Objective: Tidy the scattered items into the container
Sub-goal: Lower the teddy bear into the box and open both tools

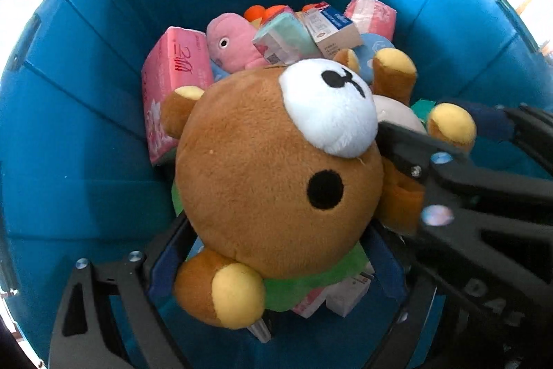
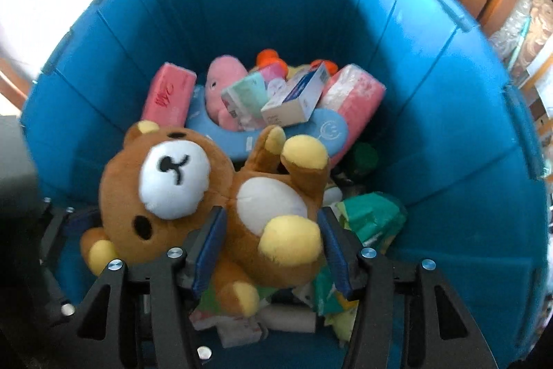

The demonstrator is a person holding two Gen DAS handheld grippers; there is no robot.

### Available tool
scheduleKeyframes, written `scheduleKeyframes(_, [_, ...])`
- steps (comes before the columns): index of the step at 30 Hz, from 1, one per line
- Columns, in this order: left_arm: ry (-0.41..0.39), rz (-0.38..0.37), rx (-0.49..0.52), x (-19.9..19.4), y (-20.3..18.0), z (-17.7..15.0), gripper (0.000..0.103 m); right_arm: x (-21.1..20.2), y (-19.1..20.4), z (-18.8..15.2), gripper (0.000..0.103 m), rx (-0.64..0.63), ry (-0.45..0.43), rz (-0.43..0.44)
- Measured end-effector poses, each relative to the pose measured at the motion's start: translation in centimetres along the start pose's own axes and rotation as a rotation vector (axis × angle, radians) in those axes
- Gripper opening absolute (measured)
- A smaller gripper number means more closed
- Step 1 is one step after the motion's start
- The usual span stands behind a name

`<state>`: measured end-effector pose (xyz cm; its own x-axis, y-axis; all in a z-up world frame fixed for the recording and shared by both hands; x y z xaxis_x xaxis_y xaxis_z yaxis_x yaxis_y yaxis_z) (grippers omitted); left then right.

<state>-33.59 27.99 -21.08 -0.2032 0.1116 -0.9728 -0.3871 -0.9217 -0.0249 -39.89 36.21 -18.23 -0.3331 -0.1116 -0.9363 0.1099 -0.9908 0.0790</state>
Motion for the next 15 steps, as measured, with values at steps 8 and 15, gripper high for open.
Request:
scheduleKeyframes(8, [0.025,-0.013,0.020,-2.2,-1.2,-2.3,0.093,-4.8,-0.9,-1.3,0.069,-0.018,-0.086,-0.033])
scheduleKeyframes(15, [0.037,-0.048,0.030,-4.5,-1.6,-4.5,0.093,-7.5,-1.9,-3.4,0.072,-0.010,-0.146,-0.020])
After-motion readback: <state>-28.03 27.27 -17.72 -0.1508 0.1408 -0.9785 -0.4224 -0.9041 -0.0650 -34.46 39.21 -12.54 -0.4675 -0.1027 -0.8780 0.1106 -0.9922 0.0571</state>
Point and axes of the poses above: each gripper's, at about its wrist camera, not at the fingertips, and x roughly the way its jaws point, y to its left, z to its top, the point moved 2 cm from there along x, roughly the way its jaws point, and after that the axes turned 4 degrees about x, right-handed, at the moved point
